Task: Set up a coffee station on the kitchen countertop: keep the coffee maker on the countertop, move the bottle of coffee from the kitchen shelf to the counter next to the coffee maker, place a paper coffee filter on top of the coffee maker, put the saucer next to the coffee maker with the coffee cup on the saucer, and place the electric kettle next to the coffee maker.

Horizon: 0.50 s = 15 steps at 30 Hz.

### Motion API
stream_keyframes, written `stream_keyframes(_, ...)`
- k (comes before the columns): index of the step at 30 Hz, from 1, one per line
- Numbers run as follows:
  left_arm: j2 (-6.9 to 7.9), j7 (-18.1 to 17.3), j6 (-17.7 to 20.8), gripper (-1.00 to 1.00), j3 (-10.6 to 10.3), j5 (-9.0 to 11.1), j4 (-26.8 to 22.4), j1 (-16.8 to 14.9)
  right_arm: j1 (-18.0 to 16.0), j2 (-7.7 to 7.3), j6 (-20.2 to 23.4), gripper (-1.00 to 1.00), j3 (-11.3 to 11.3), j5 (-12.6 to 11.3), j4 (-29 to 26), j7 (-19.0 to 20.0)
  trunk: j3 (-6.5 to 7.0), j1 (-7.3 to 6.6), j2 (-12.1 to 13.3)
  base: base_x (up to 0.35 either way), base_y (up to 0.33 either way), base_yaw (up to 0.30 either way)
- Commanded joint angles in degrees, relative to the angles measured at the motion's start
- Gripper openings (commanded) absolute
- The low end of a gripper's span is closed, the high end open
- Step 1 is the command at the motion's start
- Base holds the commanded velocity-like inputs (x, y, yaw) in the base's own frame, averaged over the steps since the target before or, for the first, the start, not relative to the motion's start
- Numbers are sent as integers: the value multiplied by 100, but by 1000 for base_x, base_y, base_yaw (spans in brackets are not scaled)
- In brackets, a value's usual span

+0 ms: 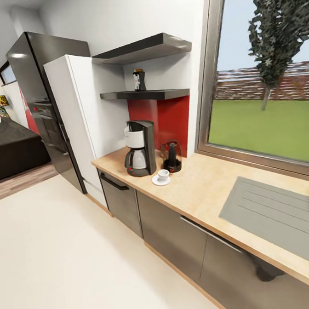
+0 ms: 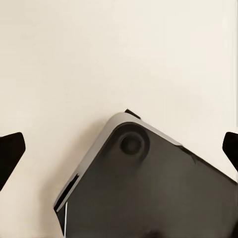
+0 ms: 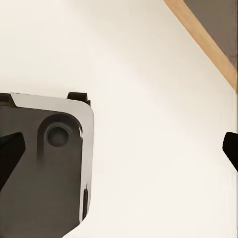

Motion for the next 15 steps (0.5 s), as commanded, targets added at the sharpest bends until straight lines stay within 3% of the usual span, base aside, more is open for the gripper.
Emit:
stream_keyframes(1,-1,7,2,100,3,18,-16,4,-8,2,-30,100,38,-61,19,44,-12,3,-12,-91,-284,6)
stream_keyframes(15,-1,7,8,100,3,18,-17,4,-8,3,-30,100,38,-61,19,44,-12,3,-12,-91,-285,1)
